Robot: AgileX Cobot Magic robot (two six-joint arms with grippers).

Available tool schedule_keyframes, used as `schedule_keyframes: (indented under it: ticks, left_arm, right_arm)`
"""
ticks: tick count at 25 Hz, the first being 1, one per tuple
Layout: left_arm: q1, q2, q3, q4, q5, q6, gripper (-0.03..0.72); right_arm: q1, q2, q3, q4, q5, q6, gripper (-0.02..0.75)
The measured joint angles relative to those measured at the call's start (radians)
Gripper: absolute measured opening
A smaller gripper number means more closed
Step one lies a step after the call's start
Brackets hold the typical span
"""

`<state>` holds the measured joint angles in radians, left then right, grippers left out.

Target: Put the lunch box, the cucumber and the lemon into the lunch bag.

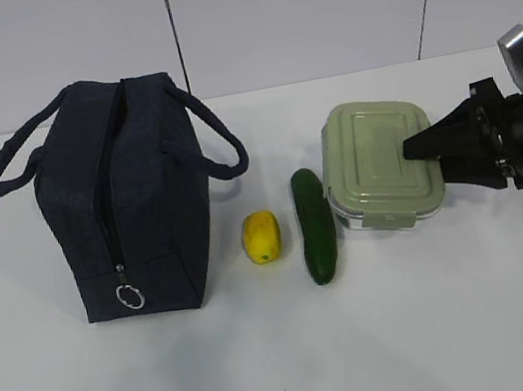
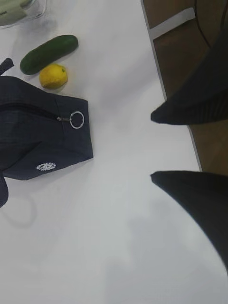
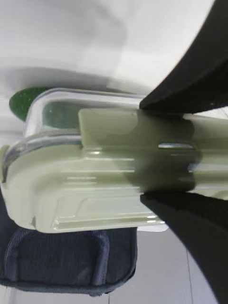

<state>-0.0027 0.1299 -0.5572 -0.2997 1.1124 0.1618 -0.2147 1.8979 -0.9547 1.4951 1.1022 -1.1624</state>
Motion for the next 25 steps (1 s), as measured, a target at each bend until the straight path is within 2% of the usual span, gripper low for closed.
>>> schedule_keyframes:
  ticks: [7, 13, 19, 25]
  left_arm:
    - [0.0, 0.0, 0.0, -0.026, 0.0, 0.0, 0.236]
    - [0.0, 0.033, 0.0, -0.051, 0.002, 0.0, 0.236]
    - [0.0, 0.127, 0.0, -0.095, 0.0, 0.0, 0.236]
    - [0.0, 0.2, 0.0, -0.12, -0.009, 0.0, 0.236]
  right_arm:
    - [0.0, -0.037, -0.09, -0.136, 0.02, 0.107, 0.356]
    - [0.007, -0.05, -0.168, -0.195, 0.028, 0.182, 0.356]
    - [0.072, -0.058, -0.231, -0.254, 0.04, 0.243, 0.356]
    - [0.137, -0.058, -0.29, -0.26, 0.042, 0.291, 0.356]
